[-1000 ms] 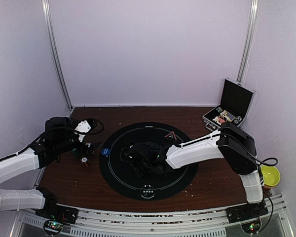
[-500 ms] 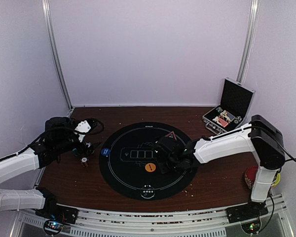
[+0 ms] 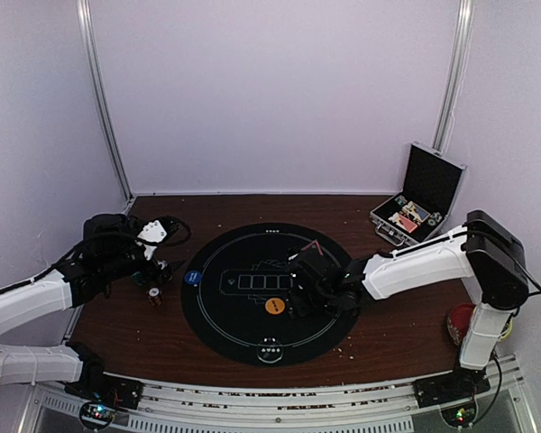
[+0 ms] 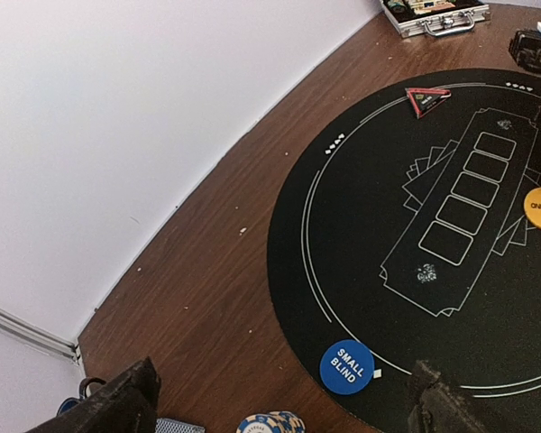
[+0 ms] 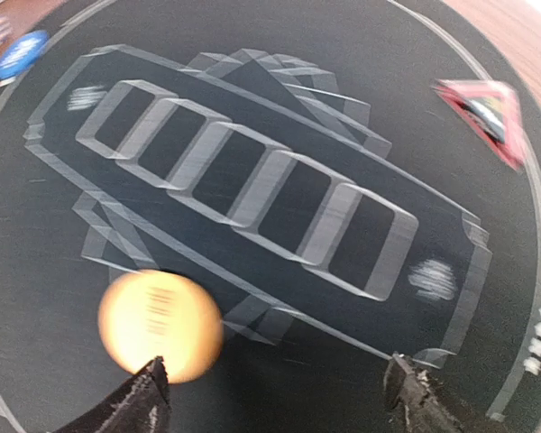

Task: Distribute texas hold em gaming equipment
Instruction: Pick up the big blind button from the poker table mat.

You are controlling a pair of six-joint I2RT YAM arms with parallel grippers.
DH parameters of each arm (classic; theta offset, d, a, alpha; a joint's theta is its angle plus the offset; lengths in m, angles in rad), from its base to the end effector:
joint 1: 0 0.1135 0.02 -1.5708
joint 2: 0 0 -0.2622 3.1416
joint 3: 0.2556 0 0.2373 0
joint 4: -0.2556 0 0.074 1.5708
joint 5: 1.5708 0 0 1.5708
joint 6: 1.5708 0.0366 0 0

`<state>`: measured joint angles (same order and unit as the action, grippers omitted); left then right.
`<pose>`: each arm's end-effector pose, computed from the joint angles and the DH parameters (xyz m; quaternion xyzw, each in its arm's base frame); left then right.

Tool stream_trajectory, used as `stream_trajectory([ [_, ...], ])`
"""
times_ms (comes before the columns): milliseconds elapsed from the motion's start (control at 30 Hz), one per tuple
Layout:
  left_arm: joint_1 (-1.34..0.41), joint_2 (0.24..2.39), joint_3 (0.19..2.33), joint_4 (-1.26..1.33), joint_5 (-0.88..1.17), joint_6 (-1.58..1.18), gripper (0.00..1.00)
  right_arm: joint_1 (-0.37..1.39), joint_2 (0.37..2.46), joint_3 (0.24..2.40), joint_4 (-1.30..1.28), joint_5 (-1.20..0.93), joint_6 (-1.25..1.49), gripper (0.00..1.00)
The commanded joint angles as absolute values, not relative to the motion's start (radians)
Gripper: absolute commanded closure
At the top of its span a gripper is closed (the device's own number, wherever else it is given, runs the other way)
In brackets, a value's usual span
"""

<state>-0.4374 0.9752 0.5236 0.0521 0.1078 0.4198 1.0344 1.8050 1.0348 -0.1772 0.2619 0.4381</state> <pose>0.1862 -0.0914 0.2414 0.3729 0.7445 -0.0498 0.5515 0.1877 0.2971 0.1630 -0.2389 0.9138 0.1121 0.3088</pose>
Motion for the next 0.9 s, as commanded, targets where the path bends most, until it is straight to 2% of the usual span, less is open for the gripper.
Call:
stream_trajectory([
  [0, -0.431, 0.978, 0.516, 0.098, 0.101, 0.415, 0.02, 1.097, 1.901, 1.142, -0.173, 0.254, 0.425, 0.15],
  [133, -0.43, 0.974, 0.517, 0.099, 0.105, 0.415, 0.02, 1.117, 1.978, 1.219, -0.19, 0.229, 0.456, 0.09],
  [400, -0.43, 0.971, 0.514, 0.1, 0.108, 0.416, 0.02, 1.118, 2.038, 1.244, -0.214, 0.212, 0.514, 0.11],
  [567, -0.431, 0.978, 0.515, 0.101, 0.108, 0.416, 0.02, 1.12, 2.046, 1.224, -0.209, 0.198, 0.517, 0.16],
  [867, -0.431, 0.981, 0.514, 0.101, 0.106, 0.415, 0.02, 1.128, 2.077, 1.232, -0.192, 0.174, 0.518, 0.33],
])
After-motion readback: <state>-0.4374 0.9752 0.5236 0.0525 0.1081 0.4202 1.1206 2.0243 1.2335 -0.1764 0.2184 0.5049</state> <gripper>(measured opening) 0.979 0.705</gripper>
